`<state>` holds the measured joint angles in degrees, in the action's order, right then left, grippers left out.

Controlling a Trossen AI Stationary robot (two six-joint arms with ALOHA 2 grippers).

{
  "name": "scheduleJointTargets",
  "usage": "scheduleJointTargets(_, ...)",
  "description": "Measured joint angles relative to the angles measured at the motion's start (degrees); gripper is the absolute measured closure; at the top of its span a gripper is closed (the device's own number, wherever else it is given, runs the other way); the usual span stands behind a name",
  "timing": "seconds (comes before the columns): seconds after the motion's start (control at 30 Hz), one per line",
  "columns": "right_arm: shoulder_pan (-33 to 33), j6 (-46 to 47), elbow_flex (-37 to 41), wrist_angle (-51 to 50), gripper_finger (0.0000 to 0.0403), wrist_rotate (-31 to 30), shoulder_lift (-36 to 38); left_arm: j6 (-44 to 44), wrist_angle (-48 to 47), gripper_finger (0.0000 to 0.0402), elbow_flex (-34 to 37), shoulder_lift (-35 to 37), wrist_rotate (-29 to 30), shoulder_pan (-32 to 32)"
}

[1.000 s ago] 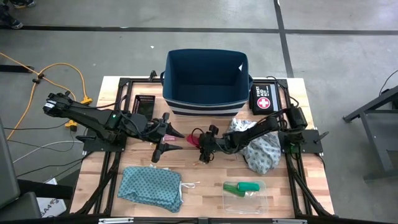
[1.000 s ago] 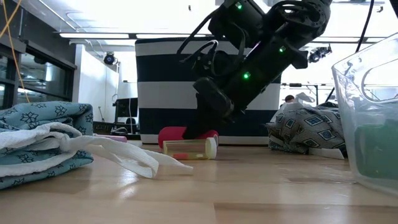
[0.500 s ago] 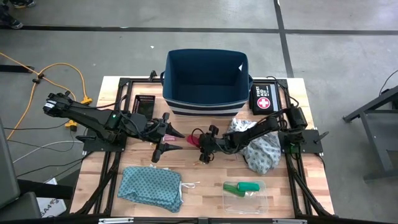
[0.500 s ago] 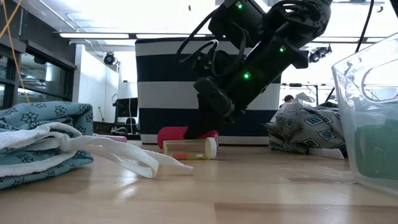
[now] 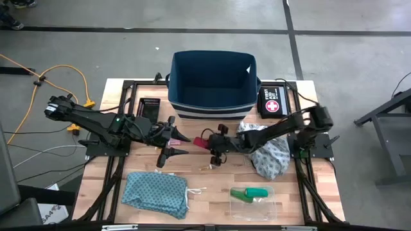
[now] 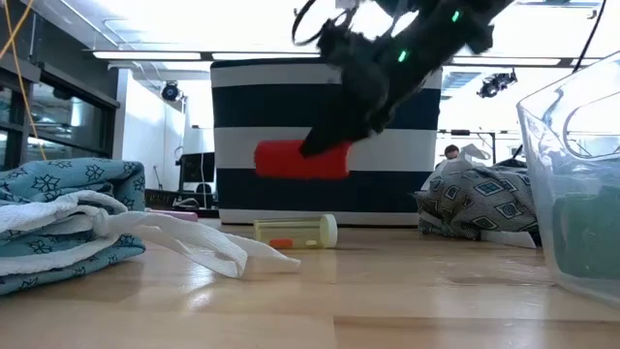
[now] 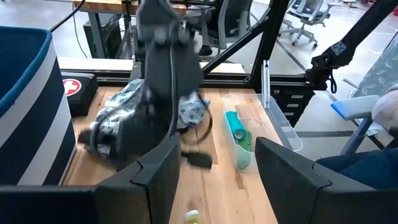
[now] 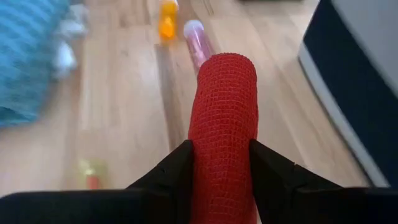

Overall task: Pick & Place Medicine items
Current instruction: Put the orange bandage into the transparent bin

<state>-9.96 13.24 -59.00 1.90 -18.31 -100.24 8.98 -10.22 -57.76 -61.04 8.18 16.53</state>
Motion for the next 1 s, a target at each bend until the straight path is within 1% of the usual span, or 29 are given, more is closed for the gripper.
scheduleJointTargets(0.1, -0.7, 0.0, -0.1, -3.3, 0.0279, 0.5, 4.6, 0.0, 0.1, 0.0203, 0.0, 0.0, 0.0, 0.0)
scheduleJointTargets(0.2, -1.5, -0.4, -0.2, -4.8, 0.0278, 0.4, 6.9, 0.0, 0.2, 0.0203, 0.0, 0.0, 0.0, 0.0)
scheduleJointTargets(0.43, -3.2, -1.5, -0.1, -7.0, 0.0278, 1.1, 7.6, 0.0, 0.4, 0.0203, 0.0, 0.0, 0.0, 0.0)
scheduleJointTargets(0.6, -4.4, -1.5, -0.1, -8.5, 0.0277, 6.3, 7.7, 0.0, 0.4, 0.0203, 0.0, 0.0, 0.0, 0.0)
scheduleJointTargets(0.67, -5.3, -1.5, -0.1, -10.4, 0.0277, 7.3, 8.8, 0.0, 0.4, 0.0203, 0.0, 0.0, 0.0, 0.0)
scheduleJointTargets(0.83, -8.0, -0.7, -0.1, -12.9, 0.0277, 7.5, 11.5, 0.0, 0.4, 0.0203, 0.0, 0.0, 0.0, 0.0)
scheduleJointTargets(0.9, -9.5, 0.7, -0.1, -13.1, 0.0277, 7.5, 12.7, 0.0, 0.4, 0.0203, 0.0, 0.0, 0.0, 0.0)
scheduleJointTargets(1.0, -12.3, 3.9, -0.2, -16.2, 0.0277, 6.2, 14.2, 0.0, 0.4, 0.0203, 0.0, 0.0, 0.0, 0.0)
